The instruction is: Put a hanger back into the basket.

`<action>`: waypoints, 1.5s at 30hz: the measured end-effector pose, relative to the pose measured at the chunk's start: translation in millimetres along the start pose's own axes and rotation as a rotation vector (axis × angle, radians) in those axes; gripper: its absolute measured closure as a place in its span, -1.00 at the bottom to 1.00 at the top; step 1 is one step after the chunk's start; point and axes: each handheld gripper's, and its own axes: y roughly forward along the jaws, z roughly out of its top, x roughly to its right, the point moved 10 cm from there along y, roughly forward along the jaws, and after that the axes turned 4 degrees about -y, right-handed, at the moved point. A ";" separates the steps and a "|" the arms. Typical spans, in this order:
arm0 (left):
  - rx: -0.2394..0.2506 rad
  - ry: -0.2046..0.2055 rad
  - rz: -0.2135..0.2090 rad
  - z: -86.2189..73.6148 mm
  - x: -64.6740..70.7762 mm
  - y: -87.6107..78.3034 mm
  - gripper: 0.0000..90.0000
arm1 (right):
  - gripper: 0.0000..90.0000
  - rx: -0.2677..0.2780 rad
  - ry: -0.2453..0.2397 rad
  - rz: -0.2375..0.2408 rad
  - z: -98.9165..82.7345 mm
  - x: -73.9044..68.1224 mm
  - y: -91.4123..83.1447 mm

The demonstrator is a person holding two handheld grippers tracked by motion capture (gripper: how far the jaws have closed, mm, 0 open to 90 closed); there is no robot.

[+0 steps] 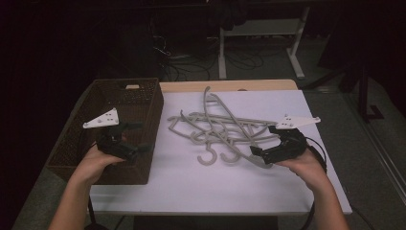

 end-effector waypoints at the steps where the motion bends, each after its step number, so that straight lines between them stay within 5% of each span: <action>1: -0.003 0.002 -0.001 0.7 1.1 1.0 -1.00 | -1.00 -0.009 -0.003 0.000 -1.6 0.4 0.8; 15: -0.011 0.019 -0.063 17.2 33.6 38.7 -1.00 | -1.00 -0.060 0.007 -0.016 -7.7 5.9 8.2; 27: -0.054 0.029 -0.111 1.4 62.7 78.5 -1.00 | -0.90 -0.117 -0.026 0.005 -2.9 2.1 31.9; 39: -0.100 0.014 -0.110 -26.8 72.6 104.7 -1.00 | -0.38 -0.206 -0.018 0.088 -0.2 -14.9 78.2; 45: -0.120 0.017 -0.099 -40.2 73.3 114.3 -1.00 | -0.07 -0.242 -0.002 0.083 -2.8 -14.1 95.4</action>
